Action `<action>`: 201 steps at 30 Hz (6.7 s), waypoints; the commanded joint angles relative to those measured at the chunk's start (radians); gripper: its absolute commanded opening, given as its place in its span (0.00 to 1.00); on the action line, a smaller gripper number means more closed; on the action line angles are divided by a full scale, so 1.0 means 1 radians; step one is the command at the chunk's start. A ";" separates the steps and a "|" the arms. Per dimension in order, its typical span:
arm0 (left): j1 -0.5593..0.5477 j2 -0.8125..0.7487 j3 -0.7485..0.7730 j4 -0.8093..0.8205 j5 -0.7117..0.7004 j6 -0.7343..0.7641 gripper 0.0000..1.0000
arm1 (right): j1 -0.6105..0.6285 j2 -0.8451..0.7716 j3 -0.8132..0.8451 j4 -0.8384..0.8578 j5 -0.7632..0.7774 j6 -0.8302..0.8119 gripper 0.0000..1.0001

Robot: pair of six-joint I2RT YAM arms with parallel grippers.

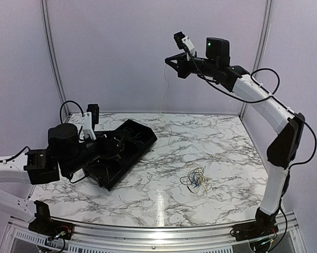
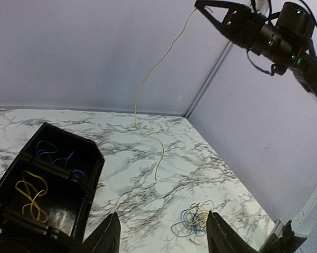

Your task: Untangle the cables

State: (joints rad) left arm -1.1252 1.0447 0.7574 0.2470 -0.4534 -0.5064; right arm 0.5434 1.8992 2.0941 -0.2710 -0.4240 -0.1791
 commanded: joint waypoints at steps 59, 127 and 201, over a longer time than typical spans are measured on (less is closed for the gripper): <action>-0.001 -0.437 -0.029 -0.556 -0.394 -0.087 0.64 | 0.336 0.431 0.387 0.249 0.139 -0.016 0.00; -0.001 -0.456 -0.112 -0.589 -0.354 -0.199 0.64 | 0.342 0.565 0.058 -0.032 0.181 0.003 0.00; 0.019 0.645 0.403 -0.003 0.206 0.091 0.79 | -0.044 -0.403 -0.670 -0.585 -0.183 -0.389 0.00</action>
State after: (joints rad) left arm -1.1122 1.6287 1.1412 0.1116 -0.2695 -0.4301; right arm 0.4946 1.5757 1.2964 -0.7879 -0.5365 -0.6304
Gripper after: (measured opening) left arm 0.790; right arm 0.020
